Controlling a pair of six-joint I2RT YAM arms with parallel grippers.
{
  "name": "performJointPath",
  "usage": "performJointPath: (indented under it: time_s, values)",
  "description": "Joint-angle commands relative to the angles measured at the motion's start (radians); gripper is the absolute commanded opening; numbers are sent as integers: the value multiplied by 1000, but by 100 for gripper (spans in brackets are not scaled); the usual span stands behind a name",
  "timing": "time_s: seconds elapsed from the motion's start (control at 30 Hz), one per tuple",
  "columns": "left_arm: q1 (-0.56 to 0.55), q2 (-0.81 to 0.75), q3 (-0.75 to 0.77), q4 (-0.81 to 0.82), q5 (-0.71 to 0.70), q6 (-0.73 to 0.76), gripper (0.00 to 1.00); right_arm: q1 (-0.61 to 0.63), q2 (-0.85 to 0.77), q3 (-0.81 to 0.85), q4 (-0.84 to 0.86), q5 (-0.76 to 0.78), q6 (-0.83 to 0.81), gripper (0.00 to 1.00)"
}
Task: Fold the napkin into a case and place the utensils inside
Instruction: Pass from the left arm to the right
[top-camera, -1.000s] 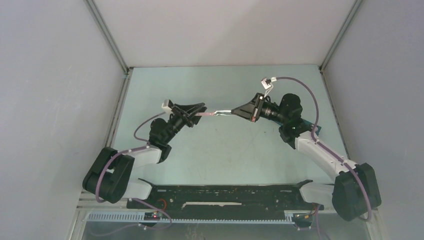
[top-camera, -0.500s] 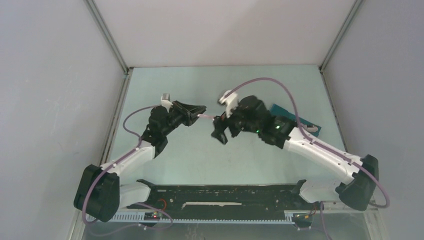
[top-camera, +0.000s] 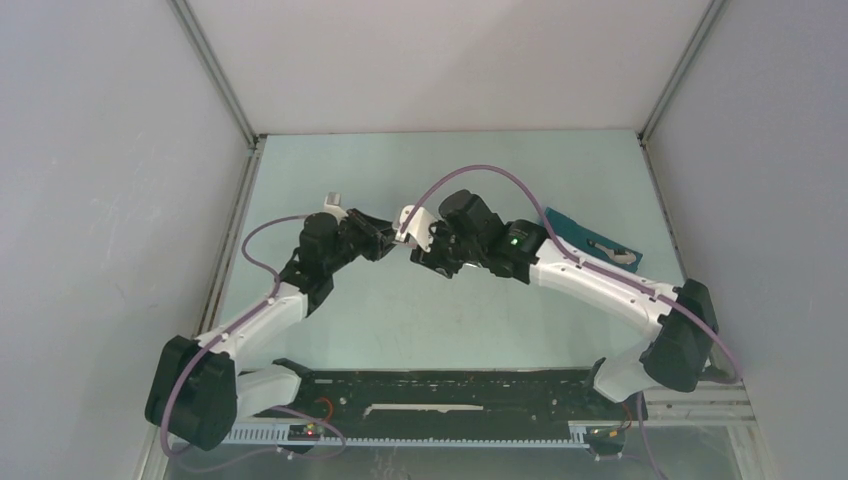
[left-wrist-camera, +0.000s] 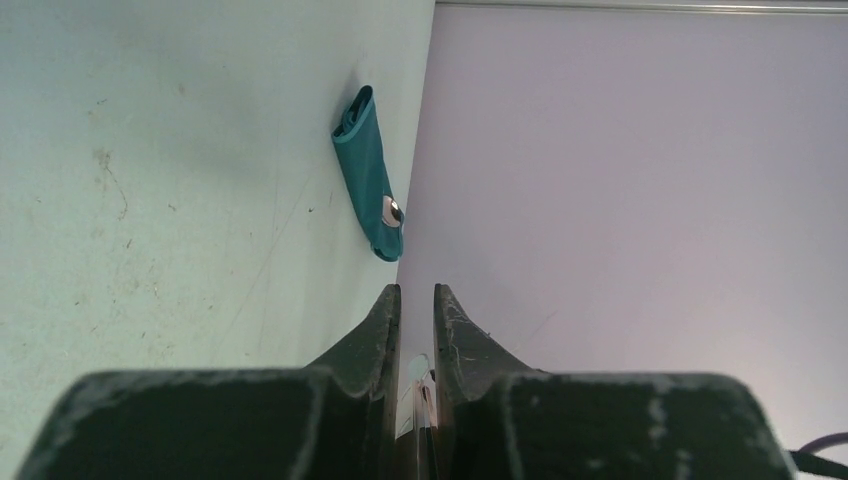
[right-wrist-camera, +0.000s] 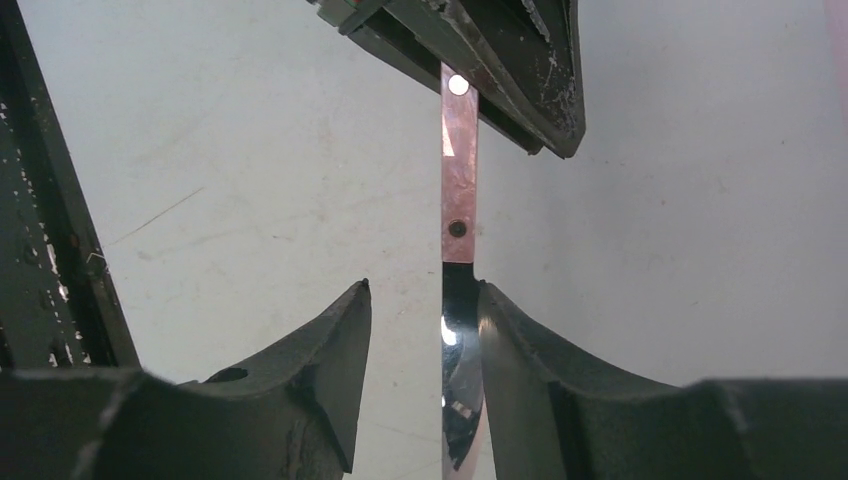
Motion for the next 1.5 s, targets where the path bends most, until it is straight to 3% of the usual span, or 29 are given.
performJointPath:
  time_s: [0.0, 0.2, 0.43, 0.6, 0.73, 0.83, 1.2, 1.47]
  values:
    - [-1, -44, 20, 11, 18, 30, 0, -29, 15, 37, 37, -62, -68, 50]
    - [-1, -44, 22, 13, 22, 28, 0, -44, 40, 37, 70, -107, -79, 44]
    - [-1, -42, 22, 21, 31, 28, 0, -42, 55, 30, 106, -125, -96, 49]
    - [-1, -42, 19, 21, 32, 28, 0, -56, 35, 6, 126, -181, -105, 46]
    - [-2, -46, 14, 22, 32, 29, 0, -84, -3, -24, 138, -302, -107, 56]
    - [-3, -53, 11, 27, 30, 29, 0, -91, -8, -37, 130, -327, -125, 58]
    - [-2, -57, 8, 18, 27, 18, 0, -31, -24, -61, 177, -101, -137, 45]
    - [-2, -64, 1, 6, 14, 19, 0, 21, -38, -70, 178, 9, -158, 49]
